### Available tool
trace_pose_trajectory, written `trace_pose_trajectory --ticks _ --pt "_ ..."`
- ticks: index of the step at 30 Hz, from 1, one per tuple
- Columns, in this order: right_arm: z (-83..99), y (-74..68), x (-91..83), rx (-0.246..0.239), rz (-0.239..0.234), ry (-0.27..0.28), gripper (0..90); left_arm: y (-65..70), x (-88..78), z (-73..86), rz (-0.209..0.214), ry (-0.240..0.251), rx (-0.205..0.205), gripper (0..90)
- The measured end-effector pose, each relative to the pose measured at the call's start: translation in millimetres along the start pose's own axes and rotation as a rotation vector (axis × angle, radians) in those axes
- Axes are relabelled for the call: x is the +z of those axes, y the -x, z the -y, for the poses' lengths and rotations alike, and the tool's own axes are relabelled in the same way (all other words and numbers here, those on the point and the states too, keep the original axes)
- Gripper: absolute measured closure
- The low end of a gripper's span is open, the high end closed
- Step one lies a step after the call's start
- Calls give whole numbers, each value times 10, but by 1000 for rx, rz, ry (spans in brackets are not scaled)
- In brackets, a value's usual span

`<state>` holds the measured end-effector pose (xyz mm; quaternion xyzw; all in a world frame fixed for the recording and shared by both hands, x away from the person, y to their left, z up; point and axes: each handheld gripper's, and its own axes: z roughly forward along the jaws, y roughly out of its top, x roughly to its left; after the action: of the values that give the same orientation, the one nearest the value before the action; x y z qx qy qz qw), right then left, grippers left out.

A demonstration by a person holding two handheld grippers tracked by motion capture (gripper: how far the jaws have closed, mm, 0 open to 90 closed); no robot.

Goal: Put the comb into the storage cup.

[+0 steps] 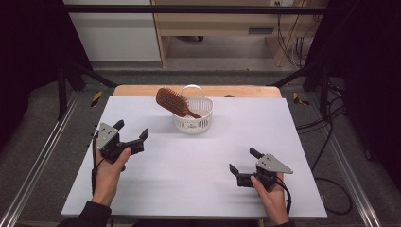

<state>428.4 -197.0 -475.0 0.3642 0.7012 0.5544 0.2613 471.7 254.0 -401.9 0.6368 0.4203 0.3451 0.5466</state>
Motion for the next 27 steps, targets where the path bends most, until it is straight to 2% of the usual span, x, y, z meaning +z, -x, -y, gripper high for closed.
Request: trace_pose_trajectory --ticks 13,27 --pt "0 -1 -2 -3 3 -1 32 -39 -144 123 8 -14 24 30" --pt "0 -1 -5 -10 9 -4 34 -122 -299 276 -3 -2 13 30"
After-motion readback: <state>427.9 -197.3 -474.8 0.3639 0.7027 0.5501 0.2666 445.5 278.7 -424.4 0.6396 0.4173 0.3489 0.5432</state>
